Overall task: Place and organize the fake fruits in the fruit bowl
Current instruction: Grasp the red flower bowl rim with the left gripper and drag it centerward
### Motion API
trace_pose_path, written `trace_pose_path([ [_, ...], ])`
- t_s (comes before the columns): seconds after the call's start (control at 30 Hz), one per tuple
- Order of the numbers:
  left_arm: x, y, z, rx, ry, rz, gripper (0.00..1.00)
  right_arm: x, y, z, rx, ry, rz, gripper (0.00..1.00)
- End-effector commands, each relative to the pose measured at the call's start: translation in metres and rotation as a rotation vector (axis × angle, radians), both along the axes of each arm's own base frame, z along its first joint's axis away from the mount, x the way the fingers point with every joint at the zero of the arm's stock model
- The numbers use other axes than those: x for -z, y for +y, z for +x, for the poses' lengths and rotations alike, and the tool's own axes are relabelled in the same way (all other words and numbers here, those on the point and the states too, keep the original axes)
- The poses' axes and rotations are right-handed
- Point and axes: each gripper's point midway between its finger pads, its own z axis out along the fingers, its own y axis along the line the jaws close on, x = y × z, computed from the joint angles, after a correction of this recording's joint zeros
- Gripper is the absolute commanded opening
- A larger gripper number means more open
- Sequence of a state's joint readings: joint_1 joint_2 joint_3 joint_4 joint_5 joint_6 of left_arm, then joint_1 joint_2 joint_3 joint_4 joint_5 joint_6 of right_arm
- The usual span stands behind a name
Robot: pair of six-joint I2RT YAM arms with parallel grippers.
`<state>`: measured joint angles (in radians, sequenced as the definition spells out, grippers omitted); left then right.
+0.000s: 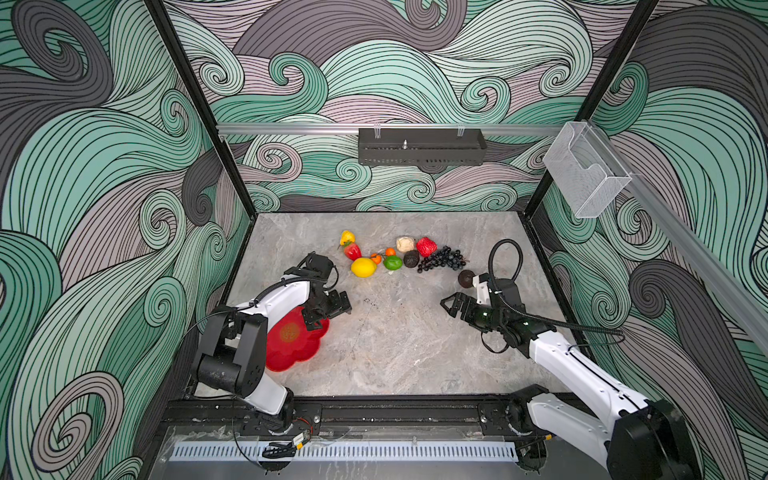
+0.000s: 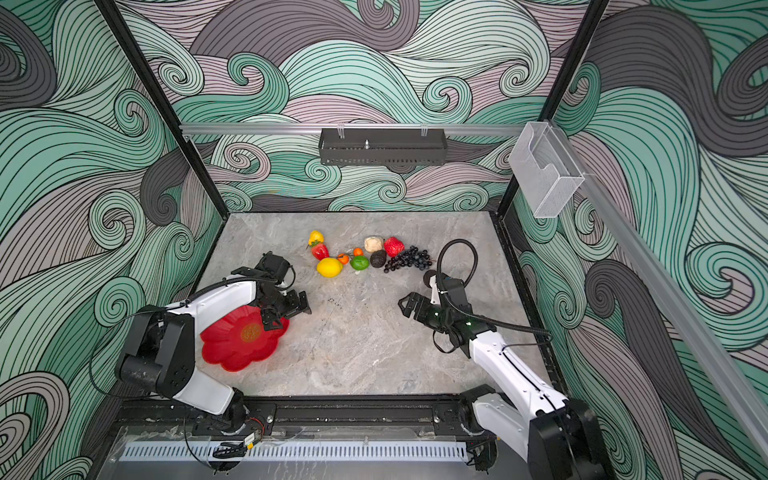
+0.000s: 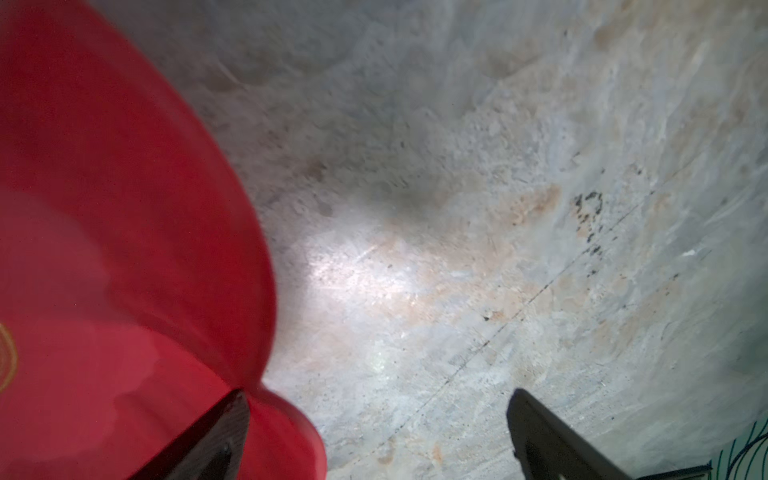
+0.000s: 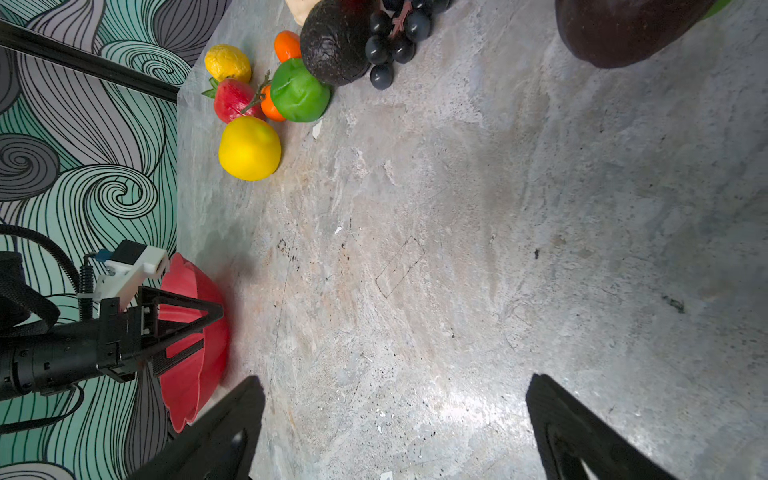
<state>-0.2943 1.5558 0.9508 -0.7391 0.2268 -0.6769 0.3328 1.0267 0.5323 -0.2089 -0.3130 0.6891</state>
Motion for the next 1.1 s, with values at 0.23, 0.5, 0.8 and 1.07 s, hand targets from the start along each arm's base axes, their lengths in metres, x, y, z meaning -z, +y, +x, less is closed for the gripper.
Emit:
trace_pose_path([
  [0.23, -0.012, -0.094, 0.005, 0.167, -0.032, -0.039, 0.99, -0.008, -0.011, -0.002, 0.023, -0.012, -0.065, 0.99],
  [0.5, -0.029, -0.171, -0.010, 0.323, -0.057, -0.093, 0.99, -0.016, -0.023, -0.010, 0.055, -0.028, -0.103, 0.99],
  [0.8, -0.095, -0.097, 0.013, 0.312, -0.189, 0.128, 0.99, -0.017, -0.022, -0.011, 0.069, -0.014, -0.080, 0.99],
  [1.07, -0.117, 0.035, 0.030, -0.028, -0.251, 0.154, 0.99, -0.011, -0.020, -0.014, 0.071, 0.000, -0.060, 0.99],
])
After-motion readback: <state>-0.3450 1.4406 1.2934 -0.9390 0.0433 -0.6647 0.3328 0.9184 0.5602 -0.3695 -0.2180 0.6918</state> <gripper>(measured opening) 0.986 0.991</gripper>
